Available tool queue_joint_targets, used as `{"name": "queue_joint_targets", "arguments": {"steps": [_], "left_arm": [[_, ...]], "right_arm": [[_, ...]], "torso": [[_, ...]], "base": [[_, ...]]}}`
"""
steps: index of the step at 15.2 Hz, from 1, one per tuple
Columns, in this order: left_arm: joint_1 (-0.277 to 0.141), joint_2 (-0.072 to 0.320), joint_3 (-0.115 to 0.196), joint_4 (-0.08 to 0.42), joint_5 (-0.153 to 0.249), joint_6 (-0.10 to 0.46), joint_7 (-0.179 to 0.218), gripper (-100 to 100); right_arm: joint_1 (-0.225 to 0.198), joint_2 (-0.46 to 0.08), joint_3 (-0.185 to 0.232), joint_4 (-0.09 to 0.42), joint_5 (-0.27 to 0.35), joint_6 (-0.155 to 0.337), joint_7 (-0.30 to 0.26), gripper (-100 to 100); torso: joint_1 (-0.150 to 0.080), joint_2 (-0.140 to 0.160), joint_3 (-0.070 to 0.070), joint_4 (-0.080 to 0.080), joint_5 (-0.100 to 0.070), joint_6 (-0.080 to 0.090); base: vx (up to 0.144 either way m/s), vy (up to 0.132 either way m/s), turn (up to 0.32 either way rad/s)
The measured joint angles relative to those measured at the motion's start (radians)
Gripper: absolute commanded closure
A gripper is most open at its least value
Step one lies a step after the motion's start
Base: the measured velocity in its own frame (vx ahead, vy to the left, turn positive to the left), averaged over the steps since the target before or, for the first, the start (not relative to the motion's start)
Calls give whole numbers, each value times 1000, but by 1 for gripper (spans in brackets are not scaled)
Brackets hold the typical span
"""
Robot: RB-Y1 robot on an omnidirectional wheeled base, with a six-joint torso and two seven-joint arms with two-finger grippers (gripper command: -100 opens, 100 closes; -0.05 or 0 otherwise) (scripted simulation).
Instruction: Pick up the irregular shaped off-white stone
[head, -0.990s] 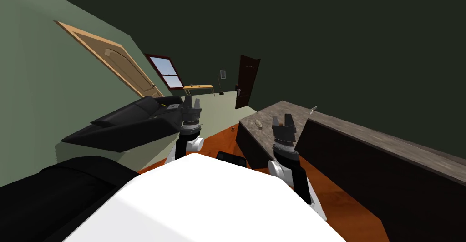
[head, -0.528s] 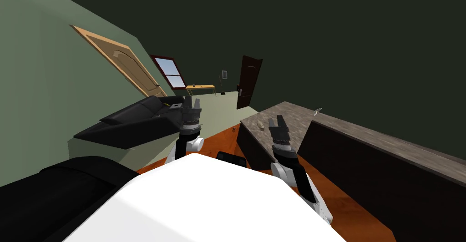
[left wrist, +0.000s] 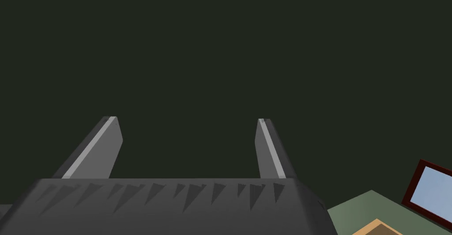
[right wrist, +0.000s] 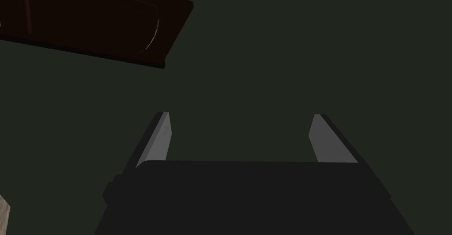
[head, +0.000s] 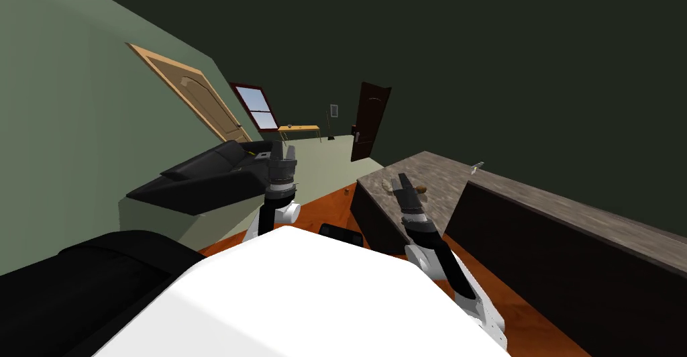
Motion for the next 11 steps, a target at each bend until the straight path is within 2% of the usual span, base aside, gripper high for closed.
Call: {"name": "queue_joint_targets", "arguments": {"steps": [11], "left_arm": [[0,0,0,0,0,0,0,0]], "right_arm": [[12,-230,38,58,-135,83,75,-100]], "torso": [[0,-1,-1,0,0,0]], "base": [[25,17,64]]}}
